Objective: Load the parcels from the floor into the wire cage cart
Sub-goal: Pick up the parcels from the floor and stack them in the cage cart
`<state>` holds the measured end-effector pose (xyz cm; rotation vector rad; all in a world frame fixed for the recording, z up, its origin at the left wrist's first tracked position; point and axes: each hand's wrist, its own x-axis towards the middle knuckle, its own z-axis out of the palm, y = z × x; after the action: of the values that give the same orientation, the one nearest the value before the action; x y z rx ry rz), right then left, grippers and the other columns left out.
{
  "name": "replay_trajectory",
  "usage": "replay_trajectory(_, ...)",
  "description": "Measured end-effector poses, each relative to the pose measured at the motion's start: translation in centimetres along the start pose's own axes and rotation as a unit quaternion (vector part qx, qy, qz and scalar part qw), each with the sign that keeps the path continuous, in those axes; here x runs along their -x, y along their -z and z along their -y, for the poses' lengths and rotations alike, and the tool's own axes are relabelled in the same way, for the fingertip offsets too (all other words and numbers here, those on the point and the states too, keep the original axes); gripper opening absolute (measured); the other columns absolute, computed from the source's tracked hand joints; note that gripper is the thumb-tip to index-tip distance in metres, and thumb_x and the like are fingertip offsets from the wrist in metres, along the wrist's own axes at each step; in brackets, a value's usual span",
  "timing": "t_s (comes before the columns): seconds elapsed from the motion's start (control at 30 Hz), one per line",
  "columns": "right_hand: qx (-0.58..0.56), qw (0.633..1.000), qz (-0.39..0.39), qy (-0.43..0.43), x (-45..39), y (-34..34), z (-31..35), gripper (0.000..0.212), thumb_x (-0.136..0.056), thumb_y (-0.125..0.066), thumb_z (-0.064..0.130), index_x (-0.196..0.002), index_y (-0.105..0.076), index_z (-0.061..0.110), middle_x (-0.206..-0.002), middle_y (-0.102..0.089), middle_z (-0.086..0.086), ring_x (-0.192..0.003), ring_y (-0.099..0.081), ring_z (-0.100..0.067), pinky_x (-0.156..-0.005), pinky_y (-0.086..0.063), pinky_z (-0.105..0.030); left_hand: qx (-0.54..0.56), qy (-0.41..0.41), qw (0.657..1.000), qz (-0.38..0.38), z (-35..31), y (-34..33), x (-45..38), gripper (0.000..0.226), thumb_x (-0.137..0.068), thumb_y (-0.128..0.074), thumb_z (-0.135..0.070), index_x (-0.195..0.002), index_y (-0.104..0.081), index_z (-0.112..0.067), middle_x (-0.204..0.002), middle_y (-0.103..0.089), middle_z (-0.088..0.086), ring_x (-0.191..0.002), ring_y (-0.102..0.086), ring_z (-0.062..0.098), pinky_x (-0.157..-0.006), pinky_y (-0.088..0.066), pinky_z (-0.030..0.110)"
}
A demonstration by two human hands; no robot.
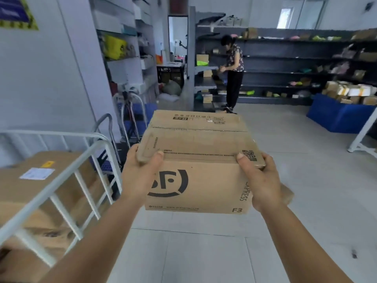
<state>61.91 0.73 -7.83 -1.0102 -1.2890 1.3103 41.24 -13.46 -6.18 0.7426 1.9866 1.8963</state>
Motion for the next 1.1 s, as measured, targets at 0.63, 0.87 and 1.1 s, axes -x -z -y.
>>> replay_trajectory(0.63,-0.093,0.934,0.342,0.054,13.7,-34.2,6.1,0.048,-0.062,-0.084,0.051,-0.101,-0.057,0.044,-0.119,-0.064,-0.001,-0.099,-0.068,-0.021,-0.079,-0.057,-0.044,0.036,-0.062,0.947,-0.312,-3.9,35.0,0.7,0.028,-0.082,-0.073,-0.029,-0.101,-0.053,-0.033,-0.099,-0.069,-0.005,-0.074,-0.071,0.011,-0.059,-0.057,0.029)
replay_trajectory(0.87,-0.083,0.893,0.442,0.021,23.4,-45.7,4.2,0.048,-0.078,-0.078,0.035,-0.118,-0.052,0.031,-0.111,-0.065,0.004,-0.097,-0.067,-0.019,-0.079,-0.057,-0.044,-0.005,-0.022,0.905,-0.425,-1.1,48.2,3.9,0.029,-0.077,-0.074,-0.045,-0.092,-0.050,-0.042,-0.103,-0.066,-0.007,-0.090,-0.068,0.019,-0.083,-0.056,0.046)
replay_trajectory(1.1,-0.059,0.833,0.549,-0.022,32.8,-54.6,1.1,0.037,-0.075,-0.079,0.037,-0.103,-0.055,0.042,-0.109,-0.066,0.003,-0.097,-0.067,-0.021,-0.085,-0.056,-0.049,-0.019,0.038,0.841,-0.539,2.7,57.5,8.8,0.055,-0.074,-0.075,-0.050,-0.117,-0.048,-0.029,-0.103,-0.065,-0.005,-0.087,-0.068,0.019,-0.077,-0.057,0.041)
